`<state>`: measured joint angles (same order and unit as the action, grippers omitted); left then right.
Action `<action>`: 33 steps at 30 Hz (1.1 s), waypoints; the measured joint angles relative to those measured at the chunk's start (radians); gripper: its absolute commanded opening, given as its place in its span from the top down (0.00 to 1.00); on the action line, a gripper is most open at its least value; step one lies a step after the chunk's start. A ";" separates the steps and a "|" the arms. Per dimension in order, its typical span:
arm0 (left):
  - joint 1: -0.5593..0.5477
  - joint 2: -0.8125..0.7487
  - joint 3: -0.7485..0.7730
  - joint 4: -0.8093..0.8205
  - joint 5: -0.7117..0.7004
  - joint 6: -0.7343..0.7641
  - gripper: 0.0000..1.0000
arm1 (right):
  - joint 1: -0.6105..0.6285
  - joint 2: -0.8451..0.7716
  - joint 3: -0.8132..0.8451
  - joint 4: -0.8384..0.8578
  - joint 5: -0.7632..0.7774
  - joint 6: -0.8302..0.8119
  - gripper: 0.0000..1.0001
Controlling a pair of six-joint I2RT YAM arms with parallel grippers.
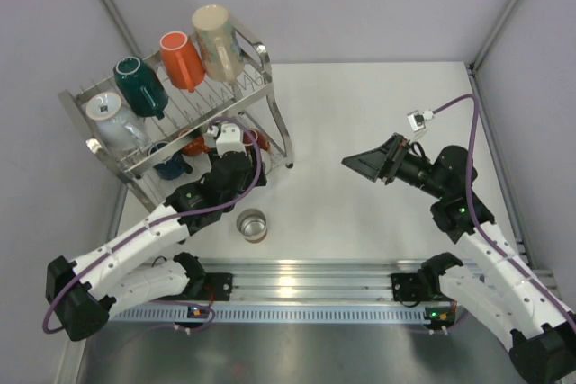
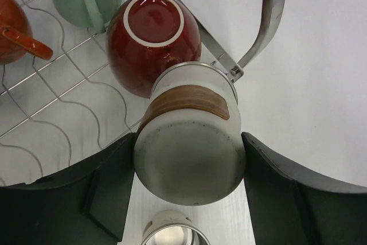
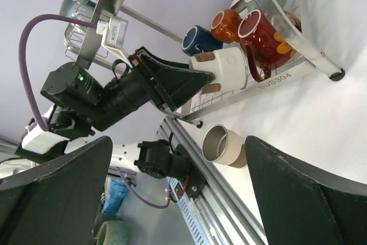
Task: Load the cups into the dish rack
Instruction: Place the cup upside down on the dish rack
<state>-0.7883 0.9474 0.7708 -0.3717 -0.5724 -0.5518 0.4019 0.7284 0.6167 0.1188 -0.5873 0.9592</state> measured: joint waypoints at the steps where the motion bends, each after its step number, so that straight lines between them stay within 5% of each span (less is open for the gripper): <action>1: 0.004 0.000 0.000 -0.009 0.002 0.002 1.00 | 0.000 -0.003 0.000 -0.010 0.003 -0.009 0.01; 33: 0.071 0.146 0.085 -0.128 0.167 -0.029 1.00 | 0.000 -0.029 0.000 -0.129 0.044 -0.110 0.01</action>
<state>-0.7177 1.0939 0.8555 -0.4999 -0.4049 -0.5804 0.4015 0.6998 0.6170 -0.0097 -0.5430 0.8490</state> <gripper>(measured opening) 0.725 0.993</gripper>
